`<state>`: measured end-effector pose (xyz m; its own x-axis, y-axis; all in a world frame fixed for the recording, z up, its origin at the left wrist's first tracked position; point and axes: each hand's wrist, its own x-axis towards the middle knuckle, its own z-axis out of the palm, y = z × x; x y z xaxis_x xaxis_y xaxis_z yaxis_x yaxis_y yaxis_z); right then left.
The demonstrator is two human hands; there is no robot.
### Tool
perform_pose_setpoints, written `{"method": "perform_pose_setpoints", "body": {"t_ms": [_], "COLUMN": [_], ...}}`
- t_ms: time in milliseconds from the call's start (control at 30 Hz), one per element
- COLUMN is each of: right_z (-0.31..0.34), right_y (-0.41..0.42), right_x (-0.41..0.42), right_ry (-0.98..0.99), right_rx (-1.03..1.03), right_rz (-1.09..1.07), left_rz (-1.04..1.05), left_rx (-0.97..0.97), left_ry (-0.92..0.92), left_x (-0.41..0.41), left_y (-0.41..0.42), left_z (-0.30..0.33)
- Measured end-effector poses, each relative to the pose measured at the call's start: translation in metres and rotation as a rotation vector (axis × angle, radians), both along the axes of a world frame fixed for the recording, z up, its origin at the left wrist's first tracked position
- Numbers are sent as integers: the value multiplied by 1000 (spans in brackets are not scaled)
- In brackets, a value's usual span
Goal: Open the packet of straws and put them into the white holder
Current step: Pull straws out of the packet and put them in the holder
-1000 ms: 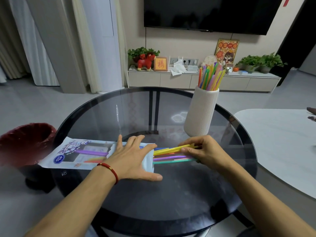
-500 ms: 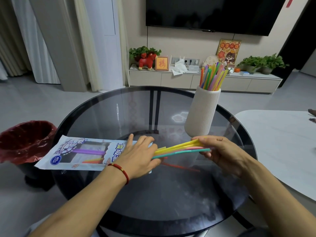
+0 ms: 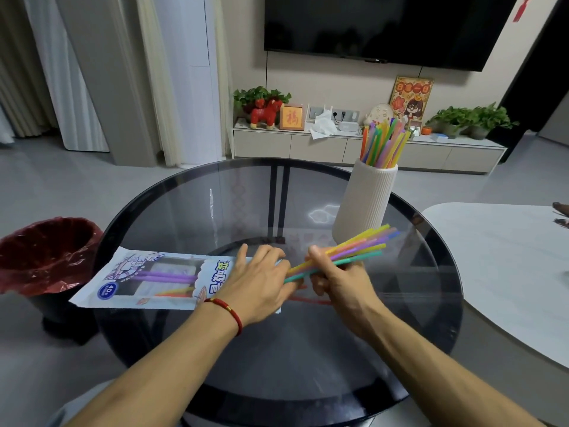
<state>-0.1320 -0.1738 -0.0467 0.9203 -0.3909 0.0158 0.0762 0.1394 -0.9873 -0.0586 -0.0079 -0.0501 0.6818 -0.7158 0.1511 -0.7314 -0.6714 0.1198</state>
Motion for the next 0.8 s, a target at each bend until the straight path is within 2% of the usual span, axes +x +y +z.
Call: {"method": "perform_pose_setpoints", "body": {"t_ms": [67,133,233,300,367,533,600,667,800], "right_z": [2,9,9,4,6,42,55,68,76], "right_y": [-5,-17,-18,-10,-10,-54,-70,-84,-91], "right_x": [3,4,0,-1,1,-10,-16,-17,-4], "right_ry": [-48,-96,-70,-13,-18,-122,-147,-128,75], "right_rx": [-106,-125,-99,-188,-287,-340,-463,-673,-1017], "right_rz": [-144,-218,-102,-11,-27,-146,-177,-231,-162], "left_rz": [9,34,10,-35,-49,-9,-5,-9,-11], "left_rx": [23,51,71,61,37,-2,-2,-2,-3], "left_ry": [4,14,44,48,49,92,102,111,112], "left_x": [1,5,4,1,2,6,6,5,4], "left_y": [3,8,8,5,4,11,11,10,10], "left_z": [1,2,0,-2,-3,-6,-8,-8,-7]}}
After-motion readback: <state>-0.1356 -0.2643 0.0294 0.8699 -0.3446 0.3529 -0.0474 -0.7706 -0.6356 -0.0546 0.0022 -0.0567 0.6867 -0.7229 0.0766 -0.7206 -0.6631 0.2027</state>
